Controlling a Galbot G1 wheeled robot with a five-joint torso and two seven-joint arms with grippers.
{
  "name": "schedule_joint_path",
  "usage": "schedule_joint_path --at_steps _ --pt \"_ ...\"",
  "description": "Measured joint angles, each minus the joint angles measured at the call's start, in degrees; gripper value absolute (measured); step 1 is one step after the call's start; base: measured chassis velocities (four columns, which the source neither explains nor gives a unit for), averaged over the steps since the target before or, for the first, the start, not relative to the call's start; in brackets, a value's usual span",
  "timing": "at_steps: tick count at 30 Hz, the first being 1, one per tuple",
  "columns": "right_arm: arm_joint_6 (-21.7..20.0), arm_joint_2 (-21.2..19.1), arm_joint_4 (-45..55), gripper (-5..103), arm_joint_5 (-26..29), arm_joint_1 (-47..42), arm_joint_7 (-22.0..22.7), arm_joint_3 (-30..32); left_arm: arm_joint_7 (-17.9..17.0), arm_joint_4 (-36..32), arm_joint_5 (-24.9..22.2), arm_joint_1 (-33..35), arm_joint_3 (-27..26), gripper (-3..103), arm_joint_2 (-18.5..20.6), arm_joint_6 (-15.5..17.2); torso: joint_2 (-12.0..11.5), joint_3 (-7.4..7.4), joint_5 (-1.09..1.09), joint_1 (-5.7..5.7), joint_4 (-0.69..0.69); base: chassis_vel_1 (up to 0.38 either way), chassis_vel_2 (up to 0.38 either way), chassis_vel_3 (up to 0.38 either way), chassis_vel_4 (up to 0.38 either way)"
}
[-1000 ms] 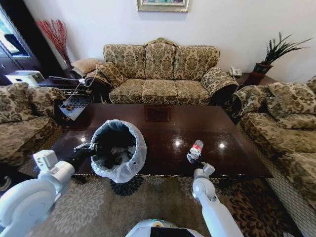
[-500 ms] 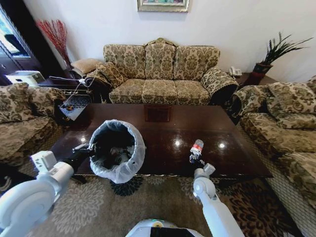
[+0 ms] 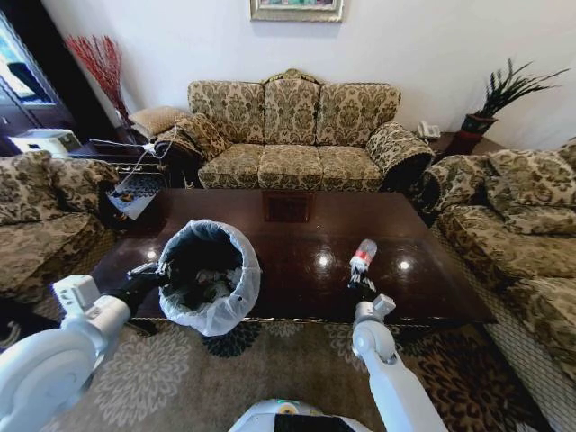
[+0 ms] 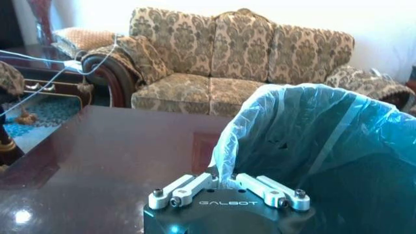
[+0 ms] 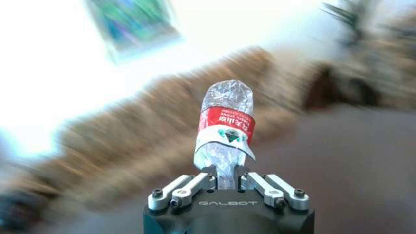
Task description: Move to the front of the table and place the trash on the table into the trash bin.
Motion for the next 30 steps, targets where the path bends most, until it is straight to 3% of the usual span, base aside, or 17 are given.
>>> schedule_joint_path --at_steps 1,4,5,8,13,17,19,20,21,22,25,30 --pt "0.0 0.0 0.0 12 0.0 0.0 0.0 0.0 0.0 0.0 0.0 0.0 0.0 2 0.0 0.0 0.0 0.0 0.0 0.0 0.0 0.0 0.0 0.0 0.0" --pt "7.1 -1.5 2.4 12 3.2 2.1 -21.6 -2.8 0.1 0.0 -2.2 1.2 -1.6 2 2.4 2.0 0.0 0.0 0.02 0.0 0.01 0.0 0.0 0.0 0.0" --pt "7.1 -1.5 2.4 12 3.2 2.1 -21.6 -2.8 0.1 0.0 -2.2 1.2 -1.6 2 2.4 2.0 0.0 0.0 0.02 0.0 0.01 0.0 0.0 0.0 0.0" --pt "8.7 -2.6 6.6 12 5.0 4.2 -32.7 -8.2 0.0 0.0 -3.5 0.9 -2.0 2 3.9 3.2 0.0 0.0 0.01 0.0 -0.01 0.0 0.0 0.0 0.0" --pt "8.9 -4.4 10.4 12 5.0 8.7 -37.9 -17.4 -0.2 0.0 -3.8 0.8 -1.7 2 3.7 3.8 0.0 0.0 0.01 0.0 0.01 0.0 0.0 0.0 0.0" --pt "8.7 -4.5 10.7 12 5.0 10.3 -39.1 -20.0 -0.1 0.0 -3.8 0.6 -1.6 2 2.9 3.8 0.0 0.0 0.02 0.0 0.0 0.0 0.0 0.0 0.0" --pt "7.5 -4.4 11.0 11 4.9 13.0 -40.5 -25.3 0.0 0.0 -3.7 0.8 -1.3 2 1.5 3.8 0.0 0.0 0.02 0.0 0.01 0.0 0.0 0.0 0.0" --pt "7.3 -4.4 10.9 11 4.5 13.2 -40.5 -25.8 0.0 0.0 -3.7 0.8 -1.3 2 1.4 3.8 0.0 0.0 0.02 0.0 0.01 0.0 0.0 0.0 0.0" --pt "6.8 -3.7 8.9 8 -0.1 14.5 -42.1 -27.3 0.1 0.0 -3.6 0.3 -1.4 2 0.4 3.8 0.0 0.0 0.01 -0.01 0.02 0.0 0.0 0.0 0.0" --pt "6.8 -3.7 8.9 8 -0.1 14.5 -42.1 -27.3 0.1 0.0 -3.6 0.3 -1.4 2 0.4 3.8 0.0 0.0 0.01 -0.01 0.02 0.0 0.0 0.0 0.0" --pt "6.4 -3.2 7.2 16 -3.0 14.3 -44.1 -27.7 0.1 0.0 -3.6 0.1 -1.7 2 -0.5 3.8 0.0 0.0 0.02 0.0 0.01 0.0 0.0 0.0 0.0" --pt "6.0 -3.2 7.2 32 -2.0 13.5 -44.2 -27.8 0.1 0.0 -3.5 0.0 -1.8 2 -0.6 3.8 0.0 0.0 0.03 0.0 0.0 0.0 0.0 0.0 0.0"
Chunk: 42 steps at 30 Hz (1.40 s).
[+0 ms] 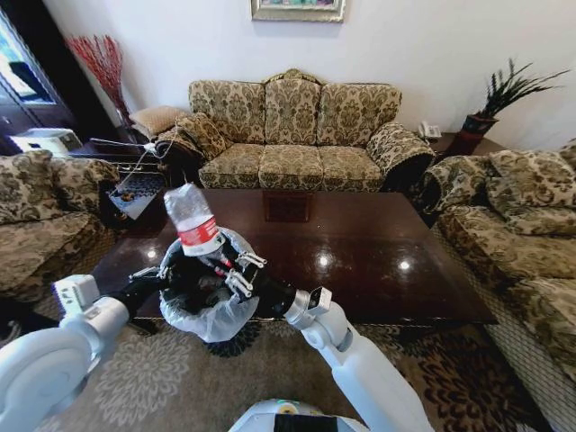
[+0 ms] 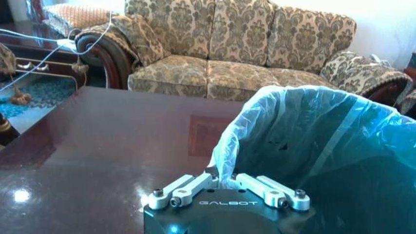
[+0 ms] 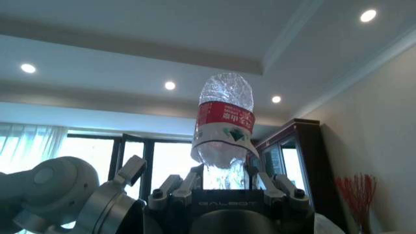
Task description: Move to the front of the table and place the trash on the table into the trash bin.
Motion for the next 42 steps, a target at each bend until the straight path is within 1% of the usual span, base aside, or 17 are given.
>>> schedule_joint_path --at_steps 1,2,3,4,6,7,10,11,15,16,19,23,27,30,35,37,42 --pt "0.0 -0.1 0.0 42 0.1 -0.3 0.0 0.2 0.0 0.0 0.0 -0.1 -0.1 2 0.0 -0.1 0.0 0.0 0.0 0.0 0.0 0.0 0.0 0.0 0.0" --pt "0.0 -0.2 0.1 42 0.2 -0.5 0.1 0.4 0.0 0.0 0.0 -0.1 -0.1 2 0.0 -0.2 0.0 0.0 0.0 0.0 0.0 0.0 0.0 0.0 0.0" --pt "0.0 -0.2 0.2 48 0.2 -0.8 0.1 0.6 0.0 0.0 0.0 -0.2 -0.1 2 0.0 -0.2 0.0 0.0 -0.01 0.0 0.01 0.0 0.0 0.0 0.0" --pt "0.0 -0.2 0.2 48 0.2 -0.8 0.1 0.6 0.0 0.0 0.0 -0.2 -0.1 2 0.0 -0.2 0.0 0.0 -0.01 0.0 0.01 0.0 0.0 0.0 0.0" --pt "-0.1 -0.3 0.4 59 0.2 -1.9 0.1 1.1 0.0 0.0 0.0 -0.2 -0.2 2 -0.2 -0.2 0.0 0.0 -0.01 0.0 0.0 0.0 0.0 0.0 0.0" --pt "-0.1 -0.3 0.4 59 0.2 -1.9 0.1 1.1 0.0 0.0 0.0 -0.2 -0.2 2 -0.2 -0.2 0.0 0.0 -0.01 0.0 0.0 0.0 0.0 0.0 0.0" --pt "0.0 -0.5 0.9 76 0.2 -3.5 0.1 1.9 0.0 0.0 0.0 0.1 -0.7 2 -0.6 -0.2 0.0 0.0 -0.01 0.0 0.0 0.0 0.0 0.0 0.0" --pt "0.0 -0.5 0.9 76 0.2 -3.5 0.1 1.9 0.0 0.0 0.0 0.1 -0.7 2 -0.6 -0.2 0.0 0.0 -0.01 0.0 0.0 0.0 0.0 0.0 0.0" --pt "0.7 -0.6 2.2 86 0.6 -4.7 0.2 3.2 -0.2 0.0 0.0 0.7 -1.4 2 -0.6 -0.2 0.0 0.0 0.0 0.0 0.01 0.0 0.0 0.0 0.0" --pt "0.6 -0.5 3.1 96 1.3 -5.7 -0.1 4.6 -0.7 0.0 -0.1 0.5 -1.9 2 -0.9 0.2 0.0 0.0 -0.01 0.0 0.0 0.0 0.0 0.0 0.0" --pt "0.4 -0.4 3.4 99 2.6 -7.3 -0.2 6.7 -1.4 0.0 -0.7 0.2 -2.7 2 -1.4 1.1 0.0 0.0 0.0 0.0 0.0 0.0 0.0 0.0 0.0" --pt "0.3 -0.3 2.8 100 2.9 -8.2 2.1 7.4 -1.5 0.0 -1.1 0.7 -2.9 2 -1.8 1.9 0.0 0.0 0.0 0.0 0.0 0.0 0.0 0.0 0.0" --pt "0.0 0.2 2.8 100 1.3 -7.3 3.5 5.1 -1.5 0.0 -0.9 1.2 -2.4 2 -2.6 2.1 0.0 0.0 -0.01 0.0 0.0 0.0 0.0 0.0 0.0" --pt "-0.3 1.1 2.7 100 -0.8 -6.4 6.5 3.5 -1.4 0.0 -0.8 1.9 -2.4 2 -3.0 2.4 0.0 0.0 -0.01 0.0 0.01 0.0 0.0 0.0 0.0" --pt "0.0 1.5 2.8 100 -0.1 -7.4 7.3 4.3 -1.5 0.0 -0.8 3.4 -3.6 2 -2.4 3.1 0.0 0.0 -0.01 0.0 0.0 0.0 0.0 0.0 0.0" --pt "1.2 1.0 3.0 100 0.4 -9.0 7.0 5.9 -1.5 0.0 -0.6 5.3 -4.3 2 -1.6 3.6 0.0 0.0 -0.01 0.0 0.0 0.0 0.0 0.0 0.0" --pt "3.0 0.8 3.1 100 1.0 -11.1 6.9 7.6 -0.9 0.0 0.1 5.5 -3.6 2 -1.7 3.8 0.0 0.0 0.0 0.0 0.0 0.0 0.0 0.0 0.0"
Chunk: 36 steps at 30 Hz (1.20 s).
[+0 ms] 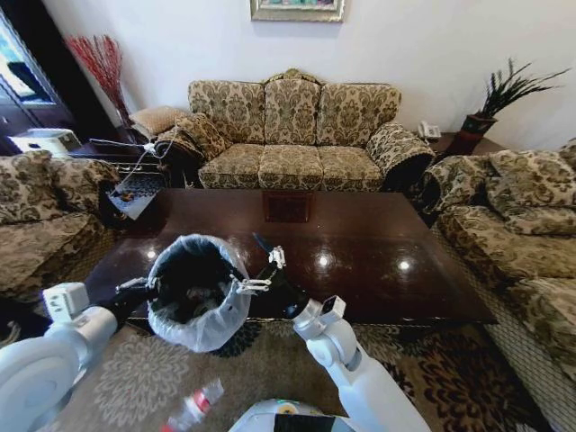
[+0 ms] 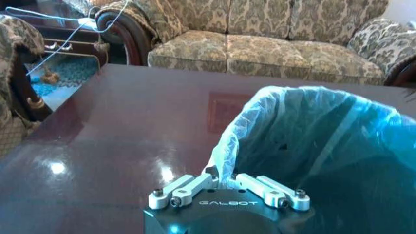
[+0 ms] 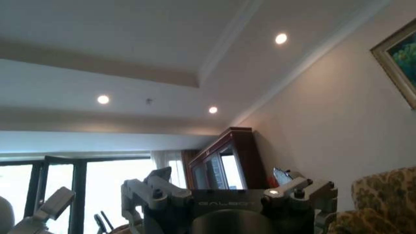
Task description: Move to the front of the table and place the trash on the table into the trash bin.
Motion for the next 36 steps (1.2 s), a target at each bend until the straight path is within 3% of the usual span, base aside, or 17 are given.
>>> schedule_joint_path --at_steps 4,8,13,14,17,18,20,27,36 --pt "0.6 -0.3 -0.1 100 0.3 -0.6 0.6 0.8 0.0 0.0 0.2 -0.7 0.0 2 0.0 -0.2 0.0 0.01 0.0 0.0 0.0 0.0 0.0 0.0 0.0" --pt "0.1 -0.3 0.3 100 0.8 -1.6 4.1 1.8 -0.7 0.0 1.8 -1.8 -0.6 2 -1.2 -1.7 0.0 0.0 0.0 0.0 -0.01 0.0 0.0 0.0 0.0" --pt "-0.7 -0.4 0.5 100 -3.8 -3.4 16.5 2.8 -1.0 0.0 7.7 -3.4 -3.0 2 -8.6 -4.0 0.0 0.0 0.01 0.0 0.0 0.0 0.0 0.0 0.0" --pt "-0.7 -0.4 0.5 100 -3.8 -3.4 16.5 2.8 -1.0 0.0 7.7 -3.4 -3.0 2 -8.6 -4.0 0.0 0.0 0.01 0.0 0.0 0.0 0.0 0.0 0.0" --pt "-0.5 0.1 0.3 100 -6.3 -4.4 22.0 3.0 -1.1 0.0 11.9 -4.6 -6.3 2 -16.6 -6.0 0.0 0.0 0.02 0.0 -0.01 0.0 0.0 0.0 0.0" --pt "-0.5 0.1 0.3 100 -6.3 -4.4 22.0 3.0 -1.1 0.0 11.9 -4.6 -6.3 2 -16.6 -6.0 0.0 0.0 0.02 0.0 -0.01 0.0 0.0 0.0 0.0" --pt "0.3 0.2 0.0 100 -6.5 -4.9 23.0 3.0 -1.0 0.0 14.1 -5.0 -7.9 2 -21.2 -7.3 0.0 0.0 -0.01 0.0 0.01 0.0 0.0 0.0 0.0" --pt "2.1 0.0 -0.6 100 -6.5 -6.7 23.2 3.4 -1.8 0.8 15.1 -5.6 -12.7 2 -29.8 -10.9 0.0 0.01 0.02 0.01 0.0 0.026 -0.025 -0.036 0.023" --pt "3.5 -0.4 -0.9 100 -6.4 -8.2 22.9 3.6 -3.4 5.4 13.7 -5.7 -16.6 2 -32.1 -13.4 0.0 0.01 0.0 0.02 0.0 0.158 -0.162 -0.174 0.182"
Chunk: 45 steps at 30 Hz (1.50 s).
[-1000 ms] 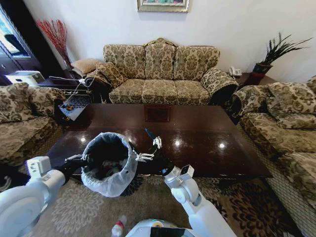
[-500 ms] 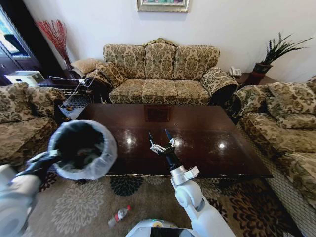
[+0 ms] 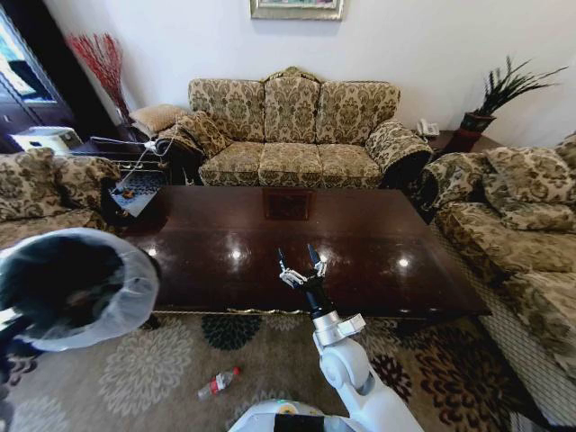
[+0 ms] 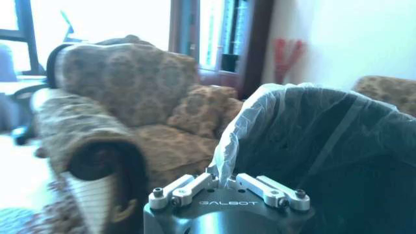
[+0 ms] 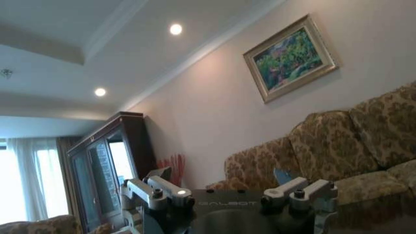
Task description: Move to the front of the table and place the trash on the table into the trash bin.
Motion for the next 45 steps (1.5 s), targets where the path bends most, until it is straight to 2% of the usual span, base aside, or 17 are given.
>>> schedule_joint_path --at_steps 9,15,20,25,27,28,29,32,35,41,42,43,45 --pt "1.3 0.0 -0.7 100 -2.1 -1.5 -0.7 -1.1 -0.4 3.0 -0.1 -0.4 0.1 2 -1.7 -1.2 0.0 -0.01 -0.02 -0.02 0.0 0.244 -0.236 -0.231 0.246" --pt "1.3 -0.2 -1.6 100 -6.2 -3.8 -1.0 -1.8 -0.3 4.4 -0.1 -1.0 0.2 2 -2.0 -1.8 0.0 -0.02 0.01 -0.04 -0.01 0.201 -0.177 -0.202 0.175" --pt "0.5 -0.7 -2.7 100 -7.3 -5.5 -0.6 -2.5 0.7 6.5 0.1 -0.9 1.2 2 -2.8 -4.0 0.0 -0.03 -0.01 -0.06 0.01 0.075 -0.054 -0.081 0.056" --pt "-3.5 -1.7 -6.2 100 -9.5 -7.0 -2.3 -2.8 1.2 7.0 1.7 -1.3 2.1 2 -3.1 -3.9 0.0 0.01 -0.01 0.02 -0.01 -0.02 0.012 0.023 -0.01" --pt "-6.6 -2.1 -9.3 100 -9.0 -7.1 -2.4 -3.5 1.2 7.3 3.4 -1.6 3.2 2 -3.4 -4.4 -0.1 -0.04 0.02 -0.05 -0.02 -0.024 0.017 0.028 -0.015" --pt "-8.9 -2.2 -11.9 100 -8.7 -6.8 -2.4 -3.6 1.3 7.7 5.3 -1.7 4.0 2 -3.8 -5.1 -0.4 -0.21 -0.08 -0.22 0.0 0.0 0.0 0.0 0.0" --pt "-8.9 -2.2 -11.9 100 -8.7 -6.8 -2.4 -3.6 1.3 7.7 5.3 -1.7 4.0 2 -3.8 -5.1 -0.4 -0.21 -0.08 -0.22 0.0 0.0 0.0 0.0 0.0" --pt "-12.2 -1.2 -19.6 100 -10.2 -4.5 -4.1 -4.6 1.7 8.7 7.5 -1.6 5.1 2 -4.6 -5.8 -1.0 -0.52 -0.04 -0.62 0.02 0.0 0.0 0.0 0.0" --pt "-12.3 0.3 -24.2 100 -12.1 -2.4 -5.3 -4.8 1.6 9.4 7.7 -1.6 5.5 2 -4.8 -5.9 -1.2 -0.65 0.07 -0.73 0.01 0.0 0.0 0.0 0.0" --pt "-11.9 1.9 -30.5 100 -13.2 1.6 -6.8 -4.1 1.5 11.2 7.9 -1.5 6.1 2 -5.2 -5.9 -2.7 -1.42 0.02 -1.28 0.01 0.0 0.0 0.0 0.0" --pt "-11.8 1.7 -31.3 100 -13.6 2.3 -8.8 -3.3 1.5 11.5 7.9 -1.5 6.2 2 -5.2 -5.8 -3.0 -1.6 0.04 -1.41 0.01 0.0 0.0 0.0 0.0" --pt "-11.8 1.7 -31.3 100 -13.6 2.3 -8.8 -3.3 1.5 11.5 7.9 -1.5 6.2 2 -5.2 -5.8 -3.0 -1.6 0.04 -1.41 0.01 0.0 0.0 0.0 0.0" --pt "-11.6 0.6 -32.8 100 -14.8 3.8 -13.4 -1.7 1.4 12.0 8.0 -1.6 6.9 2 -5.3 -5.6 -3.6 -1.97 0.01 -1.68 0.01 0.0 0.0 0.0 0.0"
